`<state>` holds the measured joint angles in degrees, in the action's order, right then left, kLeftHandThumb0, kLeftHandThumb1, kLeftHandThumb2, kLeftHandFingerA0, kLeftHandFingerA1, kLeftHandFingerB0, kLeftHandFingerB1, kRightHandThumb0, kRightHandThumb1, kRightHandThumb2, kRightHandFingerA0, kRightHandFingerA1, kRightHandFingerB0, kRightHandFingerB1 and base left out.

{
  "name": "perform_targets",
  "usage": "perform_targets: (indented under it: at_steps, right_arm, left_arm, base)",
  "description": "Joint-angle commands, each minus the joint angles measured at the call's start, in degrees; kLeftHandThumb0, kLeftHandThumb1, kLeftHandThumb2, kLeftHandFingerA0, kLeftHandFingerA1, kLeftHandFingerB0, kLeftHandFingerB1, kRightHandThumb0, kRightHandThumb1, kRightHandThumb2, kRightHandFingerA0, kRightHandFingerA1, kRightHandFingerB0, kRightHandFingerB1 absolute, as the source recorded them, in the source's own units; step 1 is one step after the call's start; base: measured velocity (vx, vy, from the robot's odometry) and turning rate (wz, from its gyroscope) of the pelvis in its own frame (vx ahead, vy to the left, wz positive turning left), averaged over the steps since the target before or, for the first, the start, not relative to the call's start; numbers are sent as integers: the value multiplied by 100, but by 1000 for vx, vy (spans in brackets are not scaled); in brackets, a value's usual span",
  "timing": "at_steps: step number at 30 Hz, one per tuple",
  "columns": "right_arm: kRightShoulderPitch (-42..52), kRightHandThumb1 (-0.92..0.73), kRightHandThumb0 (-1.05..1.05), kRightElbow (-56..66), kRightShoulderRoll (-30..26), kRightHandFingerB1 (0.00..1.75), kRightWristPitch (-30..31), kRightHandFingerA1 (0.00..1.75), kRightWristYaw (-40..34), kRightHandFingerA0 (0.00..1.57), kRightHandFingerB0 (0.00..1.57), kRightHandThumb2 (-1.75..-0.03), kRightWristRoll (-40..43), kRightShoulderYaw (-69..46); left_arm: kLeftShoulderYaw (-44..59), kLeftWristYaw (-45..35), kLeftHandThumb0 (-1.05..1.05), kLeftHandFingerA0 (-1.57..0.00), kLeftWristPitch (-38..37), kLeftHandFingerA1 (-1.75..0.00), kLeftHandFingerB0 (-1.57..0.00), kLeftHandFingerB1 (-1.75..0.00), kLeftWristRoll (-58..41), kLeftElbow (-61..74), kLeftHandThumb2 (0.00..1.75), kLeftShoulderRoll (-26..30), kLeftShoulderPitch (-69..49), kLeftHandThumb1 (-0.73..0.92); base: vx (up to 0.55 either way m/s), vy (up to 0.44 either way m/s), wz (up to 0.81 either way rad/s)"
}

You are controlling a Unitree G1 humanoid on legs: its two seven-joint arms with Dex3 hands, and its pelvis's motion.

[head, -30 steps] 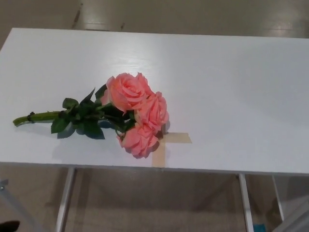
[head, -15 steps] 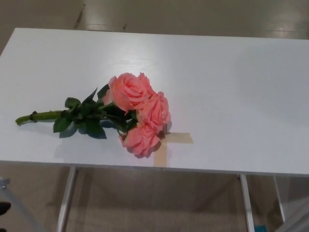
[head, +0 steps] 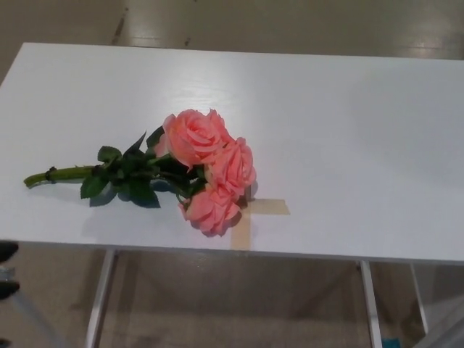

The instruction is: Use the left hand to pick up the rose and passes it to a human.

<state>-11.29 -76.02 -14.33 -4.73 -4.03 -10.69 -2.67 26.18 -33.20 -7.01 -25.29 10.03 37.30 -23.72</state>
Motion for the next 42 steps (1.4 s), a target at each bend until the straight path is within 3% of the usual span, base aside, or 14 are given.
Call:
perform_targets:
  at_steps: [1,12,13,15,16,20,21,24,25,33,34,35,36,42]
  right_arm:
    - [98,-68,-31,-57,-17,37,4,43,-55,67,49,-60,-44,58]
    - [53,-68,-31,-52,1,37,10,43,-31,67,49,-61,-24,62]
    - [24,-69,-32,-50,12,37,5,42,-21,68,51,-60,-23,66]
    - [91,-69,-32,-47,-5,38,-13,42,2,68,52,-60,-44,95]
    - [96,-69,-32,-44,-3,38,-19,43,0,69,52,-60,-42,95]
    - [73,-69,-32,-44,-15,38,-13,43,0,69,52,-60,-30,86]
    - [92,-60,-39,-42,-36,50,-12,55,-39,64,49,-80,-24,77]
    - [95,-60,-39,-41,-38,50,-11,55,-44,64,49,-80,-23,78]
    - [94,-69,-33,-46,-9,38,-5,43,-35,69,52,-60,-10,68]
    - [119,-69,-33,-42,-34,38,-17,43,-34,70,53,-60,2,55]
    - [125,-59,-39,-42,-31,50,-26,55,-25,64,49,-80,20,37]
    - [122,-59,-39,-38,-31,50,-37,55,-10,64,49,-80,33,27]
    - [106,-69,-33,-37,-29,38,-37,43,-15,71,53,-60,29,29]
    - [119,-69,-33,-37,-35,38,-33,43,-3,69,52,-60,21,37]
  left_arm:
    - [789,-1645,-68,-30,1141,-45,-25,-38,-3341,2095,70,1080,377,38]
    - [83,-739,-60,-26,1389,-41,-19,-36,-1988,1680,67,1250,1837,38]
    - [-498,-222,-28,-9,1323,-50,-8,-49,-751,1274,81,1298,2548,18]
    - [-1280,307,-30,-7,1409,-49,-6,-49,571,675,81,1306,3335,17]
    - [-1510,419,-66,-22,1441,-31,-17,-28,847,459,56,1253,3571,46]
    - [-1641,448,-66,-22,1420,-31,-17,-28,950,319,56,1213,3747,46]
    - [-2509,1022,-35,0,1310,-47,0,-47,2103,-596,81,767,4510,14]
    - [-2658,1120,-35,0,1268,-47,0,-47,2243,-765,81,727,4643,14]
    - [-3052,1235,-64,-4,1308,-30,-4,-31,2618,-1109,80,566,4850,40]
    - [-4222,1536,-58,-2,1242,-25,-2,-28,3863,-1779,78,374,5221,35]
    - [-4328,1539,-60,-5,1227,-21,-5,-26,3946,-1938,78,364,5291,38]
    - [-4411,1531,-60,-5,1224,-21,-5,-26,3987,-2113,78,351,5381,38]
    - [-4457,1525,-60,-5,1231,-20,-5,-26,4001,-2224,78,349,5467,38]
    - [-4776,1941,-60,-5,1183,-23,-4,-24,4197,-3171,79,168,5842,38]
  base:
    - [0,0,0]
    - [0,0,0]
    - [0,0,0]
    - [0,0,0]
    - [0,0,0]
    - [0,0,0]
    - [0,0,0]
    - [0,0,0]
    - [0,0,0]
    - [0,0,0]
    - [0,0,0]
    - [0,0,0]
    - [0,0,0]
    - [0,0,0]
